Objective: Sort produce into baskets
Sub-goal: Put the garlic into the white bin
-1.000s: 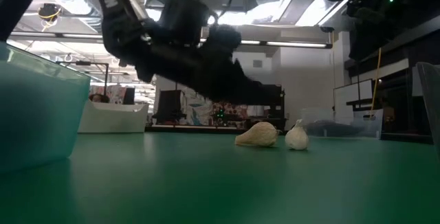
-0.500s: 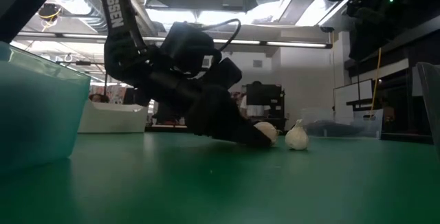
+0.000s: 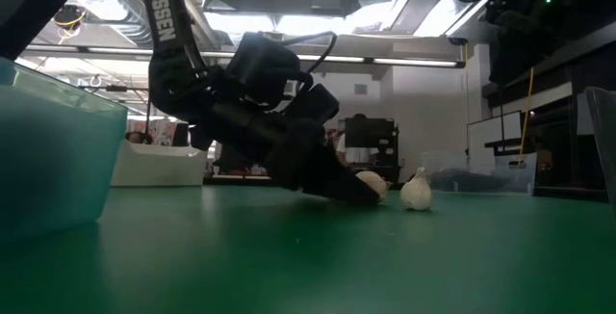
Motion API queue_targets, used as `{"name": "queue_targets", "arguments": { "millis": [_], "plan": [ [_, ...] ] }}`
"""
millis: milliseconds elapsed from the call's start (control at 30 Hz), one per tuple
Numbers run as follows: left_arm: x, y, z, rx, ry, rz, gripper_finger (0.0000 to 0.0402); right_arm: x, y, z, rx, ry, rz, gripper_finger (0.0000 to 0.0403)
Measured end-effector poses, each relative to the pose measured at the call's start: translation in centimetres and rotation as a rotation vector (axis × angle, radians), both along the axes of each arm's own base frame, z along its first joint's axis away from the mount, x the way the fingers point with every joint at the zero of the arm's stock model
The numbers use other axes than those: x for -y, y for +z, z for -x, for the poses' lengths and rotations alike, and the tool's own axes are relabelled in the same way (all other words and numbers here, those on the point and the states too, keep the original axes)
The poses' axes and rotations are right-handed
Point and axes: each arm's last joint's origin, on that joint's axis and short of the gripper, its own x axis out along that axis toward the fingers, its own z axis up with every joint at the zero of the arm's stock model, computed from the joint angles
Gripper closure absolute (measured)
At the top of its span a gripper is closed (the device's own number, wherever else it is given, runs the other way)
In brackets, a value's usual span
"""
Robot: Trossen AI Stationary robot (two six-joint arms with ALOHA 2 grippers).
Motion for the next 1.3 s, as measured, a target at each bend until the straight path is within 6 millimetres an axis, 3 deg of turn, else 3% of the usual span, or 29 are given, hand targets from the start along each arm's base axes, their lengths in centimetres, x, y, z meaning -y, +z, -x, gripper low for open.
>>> {"name": "queue_targets", "arguments": {
  "millis": [167,333,533,667,833,1000,1167,1300],
  "plan": [
    [0.0,0.1,0.0,0.011,0.028,0.053,0.0285,0.0,0.0,0.0,-0.004,0.000,-0.004,0.0121],
    [0.0,1.1,-0.1,0.035,0.067,0.142,0.0283,0.0,0.0,0.0,-0.004,0.000,-0.004,0.0121],
    [-0.1,5.2,0.0,0.092,0.079,0.148,0.0271,0.0,0.0,0.0,-0.005,0.001,-0.004,0.0121],
    [-0.7,9.0,1.0,0.081,0.171,0.099,0.0270,0.0,0.0,0.0,-0.008,0.005,-0.002,0.0121],
    [-1.6,14.0,4.0,0.018,0.414,-0.022,0.0269,0.0,0.0,0.0,-0.008,0.005,-0.001,0.0121],
    [-2.3,18.0,8.2,-0.039,0.746,-0.156,0.0269,0.0,0.0,0.0,-0.008,0.005,-0.001,0.0121],
    [-3.4,19.7,12.3,-0.095,1.039,-0.201,0.0269,0.0,0.0,0.0,-0.008,0.005,-0.001,0.0121],
    [-4.9,19.3,15.0,-0.215,1.195,-0.168,0.0269,0.0,0.0,0.0,-0.008,0.005,-0.001,0.0121]
  ]
}}
